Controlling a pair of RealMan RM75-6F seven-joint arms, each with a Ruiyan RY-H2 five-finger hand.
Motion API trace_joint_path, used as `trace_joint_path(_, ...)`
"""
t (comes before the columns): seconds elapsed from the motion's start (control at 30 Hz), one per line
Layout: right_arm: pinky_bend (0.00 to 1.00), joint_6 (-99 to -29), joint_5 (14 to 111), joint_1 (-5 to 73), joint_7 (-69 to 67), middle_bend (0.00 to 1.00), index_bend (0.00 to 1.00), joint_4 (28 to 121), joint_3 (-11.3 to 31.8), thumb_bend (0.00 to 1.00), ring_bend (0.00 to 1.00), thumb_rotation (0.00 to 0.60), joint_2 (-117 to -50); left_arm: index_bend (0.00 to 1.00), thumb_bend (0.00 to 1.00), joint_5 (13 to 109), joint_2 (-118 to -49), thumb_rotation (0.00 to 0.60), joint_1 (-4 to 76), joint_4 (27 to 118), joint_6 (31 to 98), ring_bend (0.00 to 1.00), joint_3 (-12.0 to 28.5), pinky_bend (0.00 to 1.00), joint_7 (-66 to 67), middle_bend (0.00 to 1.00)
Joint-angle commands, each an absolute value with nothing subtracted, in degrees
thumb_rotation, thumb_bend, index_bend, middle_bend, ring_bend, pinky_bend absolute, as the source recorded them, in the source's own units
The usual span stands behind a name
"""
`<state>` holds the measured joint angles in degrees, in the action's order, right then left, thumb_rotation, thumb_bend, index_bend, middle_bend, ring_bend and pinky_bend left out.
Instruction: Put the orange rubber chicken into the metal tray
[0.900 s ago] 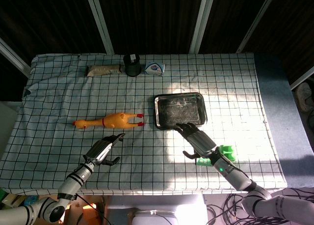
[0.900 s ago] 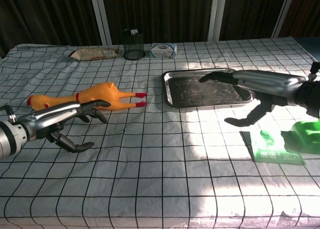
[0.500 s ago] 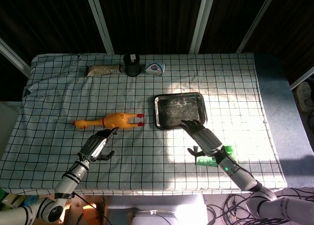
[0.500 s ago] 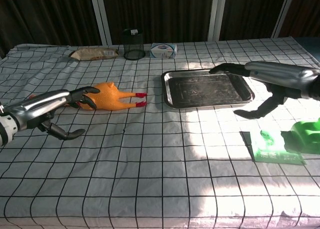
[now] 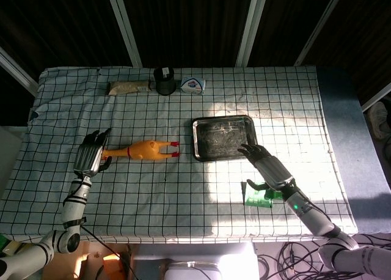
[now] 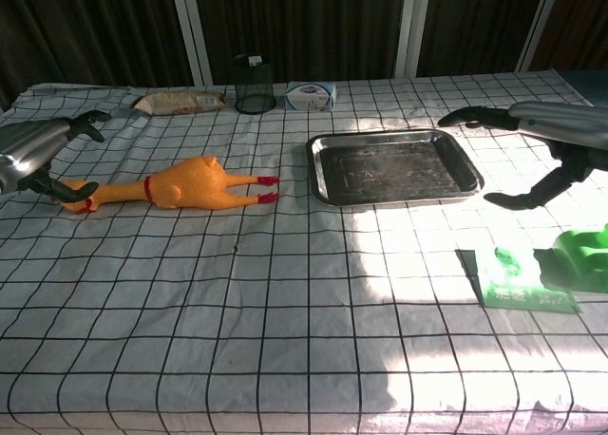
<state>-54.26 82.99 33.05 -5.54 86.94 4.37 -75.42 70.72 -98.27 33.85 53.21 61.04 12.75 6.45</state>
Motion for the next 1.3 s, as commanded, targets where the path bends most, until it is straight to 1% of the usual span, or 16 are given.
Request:
trace_joint_path(0.03,0.00,-54.1,82.7,33.1,-5.6,0.00,0.00,86.9,4.4,0.30,0.00,0.600,-75.3,0.12,0.36,69.3,-100.1,0.600,35.1,50.5,58.1,0.10,13.4,0.17,4.7,0.20)
trace_joint_path(0.13,0.00,-53.9,82.4,33.2,-5.4,0.00,0.00,87.0,4.3,0.30,0.00,0.600,-75.2,0.17,0.37,69.9,-101.6,0.600,35.8,48.6,57.4,0.10,12.9,0.17,4.0,0.21)
trace_joint_path(0.37,0.00,-53.8,81.8,33.3,-5.2,0.00,0.00,87.0,4.2,0.30,0.00,0.600,-75.1,0.23,0.36,70.5,-104.0,0.600,36.6,45.8,56.5,0.10,12.3,0.17,3.6,0.22)
trace_joint_path(0.47,0.00,-53.5,81.5,33.3,-5.0,0.00,0.00,87.1,4.0,0.30,0.00,0.600,-75.0,0.31,0.36,70.1,-104.9,0.600,37.3,43.5,54.4,0.12,12.0,0.17,4.3,0.23)
trace_joint_path(0.53,0.00,-53.3,81.3,33.3,-4.7,0.00,0.00,87.3,3.9,0.30,0.00,0.600,-74.8,0.39,0.36,70.1,-105.5,0.600,37.5,42.3,54.3,0.12,12.1,0.16,4.5,0.24)
trace_joint_path(0.6,0.00,-53.1,80.8,33.3,-4.3,0.00,0.00,87.5,3.9,0.30,0.00,0.600,-74.6,0.45,0.36,70.1,-106.1,0.600,37.8,41.5,54.3,0.13,12.2,0.16,4.2,0.26)
trace_joint_path(0.83,0.00,-52.7,79.6,33.3,-3.7,0.00,0.00,87.8,3.9,0.30,0.00,0.600,-74.5,0.56,0.40,70.5,-107.2,0.600,38.3,39.8,53.9,0.16,12.1,0.16,4.1,0.30)
trace_joint_path(0.93,0.00,-52.7,79.5,33.3,-3.6,0.00,0.00,87.7,3.9,0.30,0.00,0.600,-74.5,0.61,0.44,71.1,-107.4,0.600,38.4,39.4,54.9,0.19,12.0,0.17,4.3,0.33)
trace_joint_path(1.0,0.00,-52.7,79.3,33.2,-3.3,0.00,0.00,87.7,3.9,0.30,0.00,0.600,-74.5,0.64,0.53,71.8,-107.7,0.600,38.2,39.0,56.9,0.21,11.9,0.17,4.2,0.38)
trace_joint_path(1.03,0.00,-52.7,79.1,33.2,-3.4,0.00,0.00,87.7,4.0,0.30,0.00,0.600,-74.5,0.63,0.57,72.1,-107.6,0.600,37.7,40.3,59.5,0.22,12.5,0.17,3.2,0.41)
trace_joint_path(1.1,0.00,-52.7,79.0,33.2,-3.2,0.00,0.00,87.8,4.0,0.30,0.00,0.600,-74.5,0.63,0.64,72.9,-106.3,0.600,37.1,43.2,60.9,0.23,12.3,0.17,1.8,0.45)
trace_joint_path(1.23,0.00,-52.7,78.9,33.3,-2.9,0.00,0.00,88.4,4.0,0.30,0.00,0.600,-74.4,0.63,0.68,75.0,-102.9,0.600,36.6,48.1,62.1,0.29,11.2,0.18,1.2,0.56)
trace_joint_path(1.3,0.00,-52.7,78.9,33.3,-2.8,0.00,0.00,88.7,4.0,0.30,0.00,0.600,-74.5,0.63,0.69,75.9,-101.5,0.600,36.4,49.9,62.6,0.35,10.6,0.22,1.5,0.61)
